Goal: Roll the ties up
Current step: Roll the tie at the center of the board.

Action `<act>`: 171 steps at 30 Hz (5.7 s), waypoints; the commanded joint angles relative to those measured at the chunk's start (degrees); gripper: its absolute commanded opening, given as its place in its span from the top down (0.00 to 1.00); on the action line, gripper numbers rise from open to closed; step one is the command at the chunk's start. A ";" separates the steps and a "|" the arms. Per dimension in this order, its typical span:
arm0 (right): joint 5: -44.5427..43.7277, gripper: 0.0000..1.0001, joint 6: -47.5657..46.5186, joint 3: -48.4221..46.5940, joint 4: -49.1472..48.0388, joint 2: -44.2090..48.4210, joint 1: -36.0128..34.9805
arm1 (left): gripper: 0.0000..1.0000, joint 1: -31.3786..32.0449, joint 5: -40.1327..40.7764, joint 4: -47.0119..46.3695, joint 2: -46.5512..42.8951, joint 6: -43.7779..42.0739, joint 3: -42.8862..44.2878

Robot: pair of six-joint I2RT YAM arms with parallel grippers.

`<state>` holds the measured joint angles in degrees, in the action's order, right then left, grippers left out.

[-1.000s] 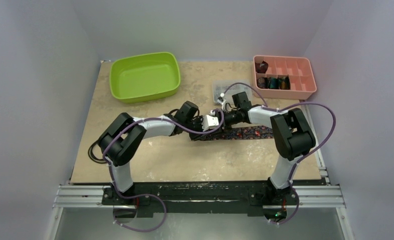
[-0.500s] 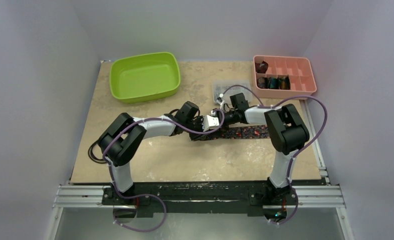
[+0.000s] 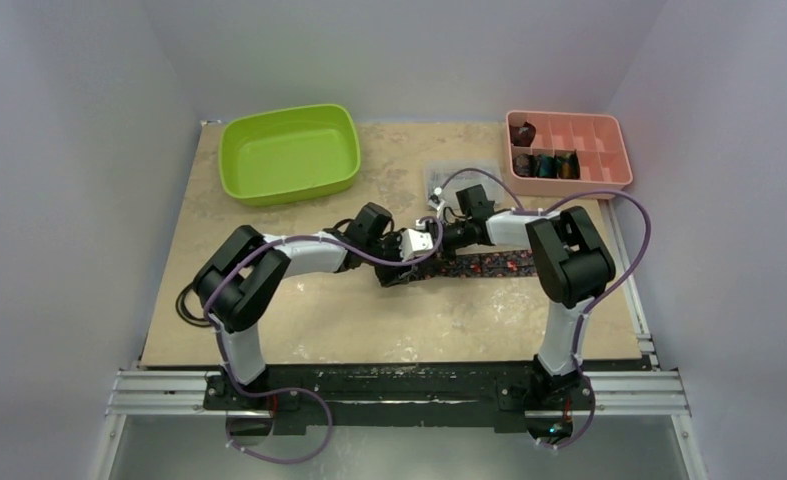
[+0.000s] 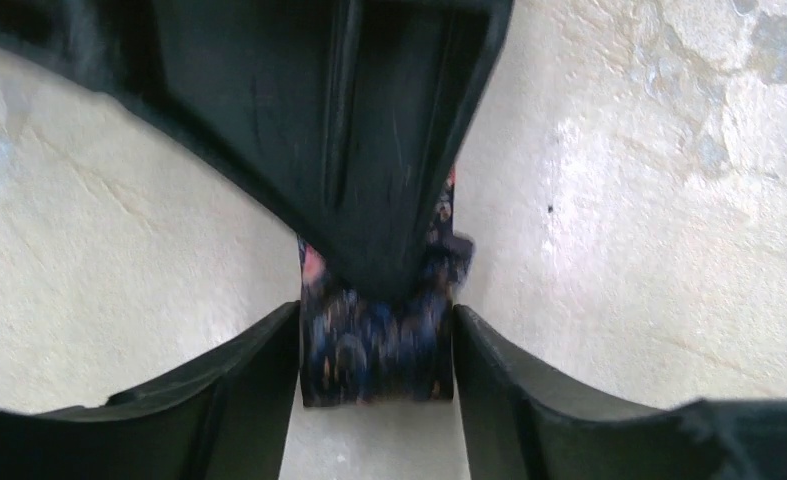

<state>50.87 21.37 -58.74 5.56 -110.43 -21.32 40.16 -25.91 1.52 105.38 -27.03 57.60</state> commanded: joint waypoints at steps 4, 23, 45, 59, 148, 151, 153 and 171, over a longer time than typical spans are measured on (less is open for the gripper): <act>-4.76 1.00 -7.53 -0.67 4.70 -5.23 2.08 | 0.32 -3.67 -9.32 -13.84 -6.53 6.24 -9.98; -6.97 1.00 -10.53 -1.56 6.62 -7.04 2.55 | 0.62 -2.16 -9.11 -26.70 2.10 8.11 -8.67; 1.15 0.53 -3.31 -4.11 8.12 0.63 -0.38 | 0.67 2.09 3.31 1.27 -0.40 0.08 -2.15; -3.96 1.00 -10.34 -4.13 13.87 -4.86 3.40 | 0.37 -0.18 -4.82 -4.03 -1.65 1.95 -3.11; -2.88 0.85 -19.70 -6.80 20.66 -8.61 5.85 | 0.80 0.97 -7.36 -19.84 2.84 9.64 -5.25; 0.23 0.74 -19.99 -8.22 24.30 -4.65 5.85 | 0.89 0.83 -5.81 -16.61 0.86 8.22 -6.74; 1.96 0.72 -20.86 -9.49 26.63 -2.78 6.17 | 0.92 0.71 -5.86 -14.92 -0.16 6.64 -8.06; -15.00 0.82 -24.61 -8.20 25.37 -7.54 6.66 | 0.90 0.41 -1.49 -13.87 -3.20 10.89 -5.49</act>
<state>45.71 -0.49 -68.12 32.73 -114.72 -14.76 40.66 -31.05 -14.04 105.19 -18.94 50.78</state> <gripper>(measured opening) 0.186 0.350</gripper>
